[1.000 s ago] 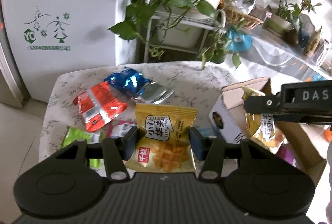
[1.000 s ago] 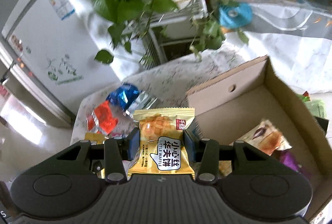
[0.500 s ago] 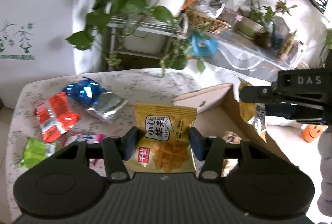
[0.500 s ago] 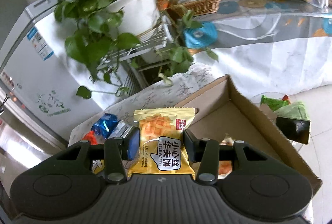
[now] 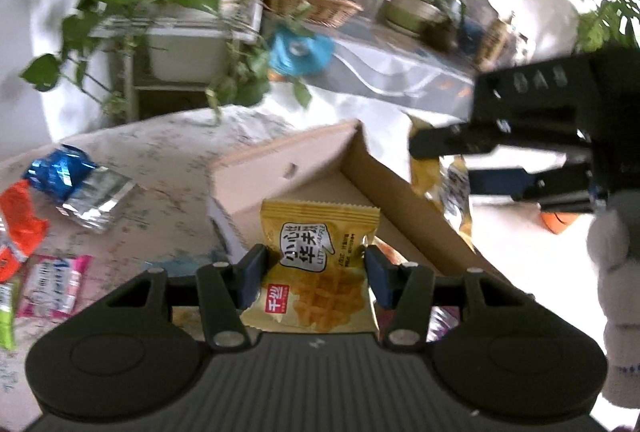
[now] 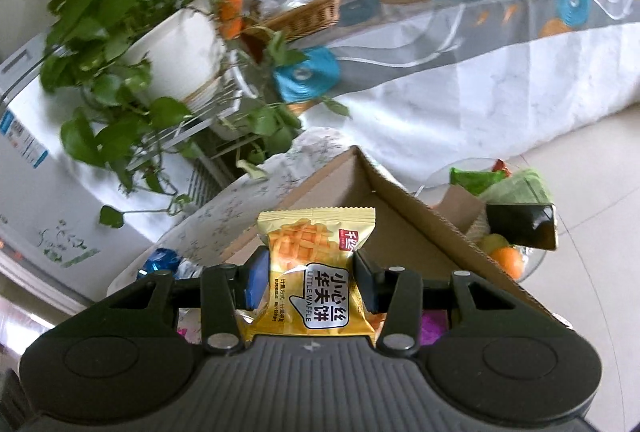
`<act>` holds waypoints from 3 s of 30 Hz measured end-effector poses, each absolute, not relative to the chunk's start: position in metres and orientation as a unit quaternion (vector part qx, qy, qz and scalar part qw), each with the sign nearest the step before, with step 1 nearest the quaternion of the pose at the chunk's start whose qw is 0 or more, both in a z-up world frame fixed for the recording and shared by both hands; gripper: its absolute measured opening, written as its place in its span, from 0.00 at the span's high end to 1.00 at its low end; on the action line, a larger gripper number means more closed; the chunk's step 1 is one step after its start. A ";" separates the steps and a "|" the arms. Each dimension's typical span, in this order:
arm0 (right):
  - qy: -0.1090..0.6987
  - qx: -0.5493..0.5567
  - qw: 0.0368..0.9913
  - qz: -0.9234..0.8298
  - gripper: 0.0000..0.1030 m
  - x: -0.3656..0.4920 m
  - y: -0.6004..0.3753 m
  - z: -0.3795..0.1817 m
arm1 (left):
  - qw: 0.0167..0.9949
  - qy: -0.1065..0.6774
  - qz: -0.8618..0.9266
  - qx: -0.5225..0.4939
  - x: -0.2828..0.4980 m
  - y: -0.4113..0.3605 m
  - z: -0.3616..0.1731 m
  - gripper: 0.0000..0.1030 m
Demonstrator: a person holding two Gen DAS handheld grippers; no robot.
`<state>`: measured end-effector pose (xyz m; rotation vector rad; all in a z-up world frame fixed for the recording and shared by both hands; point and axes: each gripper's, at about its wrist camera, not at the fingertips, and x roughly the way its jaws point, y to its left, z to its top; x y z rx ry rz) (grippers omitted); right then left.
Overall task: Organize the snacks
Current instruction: 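Open both tools over the box, dropping the yellow waffle bags inside, then move the left tool to the green bag while the right tool approaches the light-blue bag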
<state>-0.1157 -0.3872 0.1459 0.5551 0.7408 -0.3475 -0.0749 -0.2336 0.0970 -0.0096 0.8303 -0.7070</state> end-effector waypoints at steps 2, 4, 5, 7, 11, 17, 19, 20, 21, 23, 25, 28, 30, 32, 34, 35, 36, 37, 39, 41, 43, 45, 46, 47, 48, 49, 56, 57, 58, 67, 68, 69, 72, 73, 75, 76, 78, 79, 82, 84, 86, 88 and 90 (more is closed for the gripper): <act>0.355 0.271 0.877 -0.177 0.50 -0.118 -0.391 0.145 | 0.847 0.400 -0.349 0.000 -0.079 -0.242 0.092 0.49; 0.355 0.276 0.874 -0.182 0.49 -0.119 -0.394 0.145 | 0.841 0.405 -0.359 0.002 -0.082 -0.249 0.088 0.48; 0.355 0.279 0.873 -0.184 0.49 -0.119 -0.395 0.144 | 0.840 0.406 -0.361 0.001 -0.083 -0.251 0.086 0.45; 0.358 0.286 0.868 -0.191 0.45 -0.119 -0.398 0.142 | 0.837 0.410 -0.363 0.002 -0.086 -0.253 0.084 0.36; 0.356 0.299 0.864 -0.193 0.33 -0.119 -0.402 0.141 | 0.843 0.402 -0.357 -0.001 -0.087 -0.247 0.092 0.24; 0.344 0.315 0.868 -0.168 0.23 -0.117 -0.399 0.143 | 0.854 0.400 -0.332 -0.004 -0.079 -0.226 0.109 0.13; 0.342 0.318 0.871 -0.151 0.20 -0.115 -0.395 0.143 | 0.856 0.403 -0.323 -0.009 -0.075 -0.215 0.114 0.10; 0.341 0.321 0.872 -0.142 0.18 -0.114 -0.394 0.143 | 0.859 0.401 -0.318 -0.009 -0.073 -0.209 0.116 0.09; 0.340 0.322 0.874 -0.132 0.16 -0.113 -0.392 0.144 | 0.863 0.400 -0.310 -0.008 -0.069 -0.204 0.117 0.08; 0.342 0.317 0.877 -0.114 0.13 -0.110 -0.385 0.144 | 0.869 0.397 -0.294 -0.002 -0.064 -0.193 0.119 0.07; 0.342 0.309 0.882 -0.101 0.12 -0.107 -0.380 0.145 | 0.872 0.402 -0.279 -0.004 -0.056 -0.183 0.119 0.07; 0.341 0.301 0.886 -0.088 0.10 -0.103 -0.373 0.146 | 0.873 0.410 -0.263 -0.016 -0.046 -0.164 0.121 0.07; 0.344 0.294 0.888 -0.079 0.08 -0.100 -0.367 0.146 | 0.876 0.411 -0.253 -0.013 -0.042 -0.153 0.122 0.07; 0.345 0.284 0.892 -0.069 0.07 -0.098 -0.361 0.146 | 0.879 0.410 -0.244 -0.006 -0.038 -0.142 0.123 0.06; 0.346 0.273 0.896 -0.060 0.06 -0.094 -0.356 0.146 | 0.881 0.411 -0.234 -0.004 -0.033 -0.130 0.124 0.06; 0.347 0.267 0.898 -0.053 0.06 -0.092 -0.352 0.146 | 0.882 0.412 -0.228 -0.008 -0.029 -0.123 0.125 0.06; 0.347 0.260 0.900 -0.046 0.05 -0.092 -0.349 0.146 | 0.884 0.412 -0.221 -0.012 -0.026 -0.116 0.126 0.06; 0.348 0.254 0.901 -0.040 0.05 -0.091 -0.346 0.146 | 0.885 0.412 -0.214 -0.013 -0.023 -0.109 0.126 0.06; 0.352 0.238 0.905 -0.027 0.05 -0.088 -0.338 0.146 | 0.889 0.413 -0.198 -0.014 -0.016 -0.098 0.126 0.06; 0.358 0.226 0.906 -0.014 0.04 -0.086 -0.331 0.144 | 0.890 0.417 -0.183 -0.019 -0.010 -0.085 0.123 0.06; 0.369 0.220 0.903 -0.002 0.04 -0.082 -0.323 0.139 | 0.891 0.421 -0.169 -0.021 -0.004 -0.071 0.117 0.06; 0.387 0.213 0.897 0.010 0.04 -0.077 -0.312 0.131 | 0.892 0.427 -0.149 -0.017 0.002 -0.060 0.110 0.06; 0.396 0.210 0.894 0.015 0.04 -0.074 -0.307 0.127 | 0.890 0.432 -0.143 -0.018 0.005 -0.055 0.106 0.06; 0.407 0.211 0.889 0.021 0.04 -0.071 -0.301 0.122 | 0.888 0.438 -0.138 -0.022 0.008 -0.050 0.102 0.06; 0.416 0.215 0.883 0.024 0.04 -0.069 -0.296 0.117 | 0.887 0.443 -0.130 -0.025 0.011 -0.044 0.098 0.06; 0.428 0.220 0.876 0.026 0.04 -0.065 -0.291 0.111 | 0.885 0.448 -0.121 -0.027 0.014 -0.039 0.094 0.06; 0.483 0.210 0.850 0.001 0.04 -0.043 -0.261 0.077 | 0.872 0.479 -0.096 -0.033 0.030 -0.013 0.069 0.06; 0.486 0.210 0.848 -0.005 0.04 -0.041 -0.260 0.074 | 0.868 0.486 -0.094 -0.033 0.032 -0.010 0.064 0.06; 0.489 0.210 0.847 -0.013 0.04 -0.037 -0.259 0.070 | 0.864 0.493 -0.092 -0.034 0.034 -0.007 0.059 0.06; 0.507 0.201 0.833 -0.087 0.04 -0.010 -0.262 0.039 | 0.851 0.514 -0.096 -0.041 0.043 0.003 0.040 0.06; 0.510 0.200 0.832 -0.092 0.04 -0.008 -0.262 0.036 | 0.851 0.513 -0.100 -0.037 0.043 0.002 0.040 0.06; 0.512 0.192 0.832 -0.096 0.03 -0.006 -0.259 0.034 | 0.852 0.512 -0.102 -0.030 0.044 0.001 0.039 0.06; 0.520 0.173 0.832 -0.093 0.03 -0.001 -0.250 0.030 | 0.851 0.514 -0.103 -0.021 0.047 -0.001 0.034 0.06; 0.521 0.166 0.832 -0.097 0.02 -0.002 -0.247 0.030 | 0.850 0.516 -0.102 -0.021 0.048 -0.001 0.031 0.06; 0.528 0.157 0.829 -0.093 0.00 0.001 -0.242 0.027 | 0.849 0.519 -0.096 -0.017 0.050 -0.001 0.026 0.06; 0.530 0.154 0.829 -0.089 0.00 0.001 -0.239 0.027 | 0.849 0.520 -0.093 -0.015 0.051 0.000 0.025 0.06; 0.540 0.183 0.819 -0.068 0.00 0.003 -0.238 0.025 | 0.847 0.523 -0.090 -0.014 0.053 0.001 0.021 0.06; 0.544 0.201 0.813 -0.060 0.00 0.002 -0.238 0.024 | 0.847 0.525 -0.088 -0.014 0.054 0.002 0.020 0.06; 0.547 0.238 0.802 -0.017 0.00 0.003 -0.238 0.026 | 0.845 0.528 -0.086 -0.015 0.055 0.004 0.017 0.06; 0.552 0.274 0.787 0.016 0.00 0.003 -0.239 0.027 | 0.843 0.532 -0.084 -0.015 0.056 0.004 0.015 0.06; 0.547 0.280 0.789 0.031 0.00 0.003 -0.240 0.033 | 0.841 0.535 -0.085 -0.016 0.056 0.005 0.013 0.06; 0.535 0.244 0.808 0.022 0.00 0.005 -0.239 0.041 | 0.840 0.535 -0.087 -0.017 0.056 0.005 0.013 0.06; 0.528 0.216 0.821 0.008 0.00 0.008 -0.242 0.046 | 0.839 0.535 -0.093 -0.014 0.056 0.005 0.013 0.06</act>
